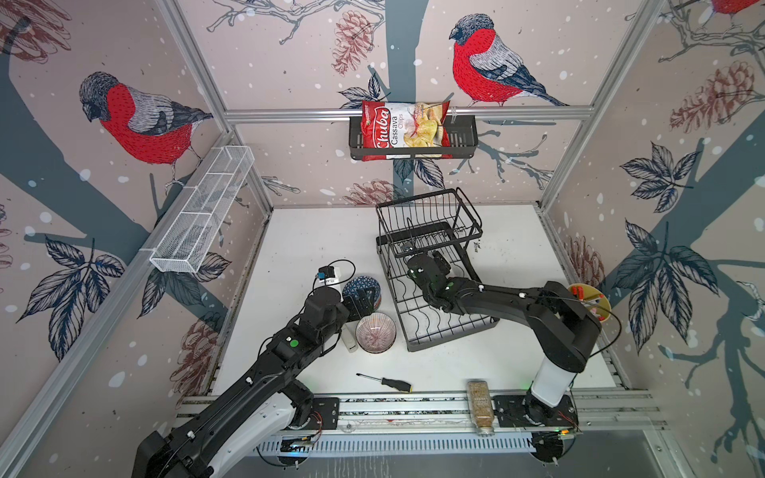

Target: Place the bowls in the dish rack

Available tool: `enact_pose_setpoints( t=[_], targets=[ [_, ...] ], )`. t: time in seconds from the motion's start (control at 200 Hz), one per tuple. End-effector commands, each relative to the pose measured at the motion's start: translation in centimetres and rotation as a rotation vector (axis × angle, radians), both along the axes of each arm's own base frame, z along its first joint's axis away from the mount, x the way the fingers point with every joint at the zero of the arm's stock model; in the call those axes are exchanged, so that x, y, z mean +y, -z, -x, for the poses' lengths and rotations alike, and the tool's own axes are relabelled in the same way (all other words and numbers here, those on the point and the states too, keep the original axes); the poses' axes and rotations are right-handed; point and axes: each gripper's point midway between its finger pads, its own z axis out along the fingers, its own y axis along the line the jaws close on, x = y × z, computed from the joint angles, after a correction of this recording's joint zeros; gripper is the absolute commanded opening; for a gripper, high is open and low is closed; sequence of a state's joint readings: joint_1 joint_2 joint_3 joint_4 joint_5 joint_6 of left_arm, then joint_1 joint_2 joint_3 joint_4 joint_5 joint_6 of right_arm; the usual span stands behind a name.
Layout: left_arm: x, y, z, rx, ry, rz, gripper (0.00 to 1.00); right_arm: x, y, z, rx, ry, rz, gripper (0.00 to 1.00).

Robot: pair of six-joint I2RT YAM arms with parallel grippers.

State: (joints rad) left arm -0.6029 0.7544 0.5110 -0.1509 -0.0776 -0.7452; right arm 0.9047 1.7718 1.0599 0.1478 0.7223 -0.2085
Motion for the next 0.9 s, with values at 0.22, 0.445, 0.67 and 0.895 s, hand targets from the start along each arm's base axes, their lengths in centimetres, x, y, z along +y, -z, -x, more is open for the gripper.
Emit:
enact_pose_setpoints(
  t=[0.22, 0.445, 0.67, 0.895],
  targets=[
    [0.2, 0.2, 0.0, 0.002, -0.004, -0.009, 0.97, 2.5, 1.2, 0.6, -0.003, -0.028, -0.04, 0.73],
    [0.2, 0.2, 0.0, 0.002, -0.004, -0.012, 0.97, 3.7, 1.8, 1.6, 0.008, -0.054, -0.034, 0.73],
    [0.4, 0.4, -0.1, 0.007, -0.016, -0.012, 0.97, 3.5, 2.3, 2.6, 0.03, -0.052, -0.043, 0.73],
    [0.6, 1.1, -0.3, 0.042, -0.031, -0.025, 0.97, 3.1, 1.9, 4.5, 0.047, -0.054, -0.106, 0.74]
  ],
)
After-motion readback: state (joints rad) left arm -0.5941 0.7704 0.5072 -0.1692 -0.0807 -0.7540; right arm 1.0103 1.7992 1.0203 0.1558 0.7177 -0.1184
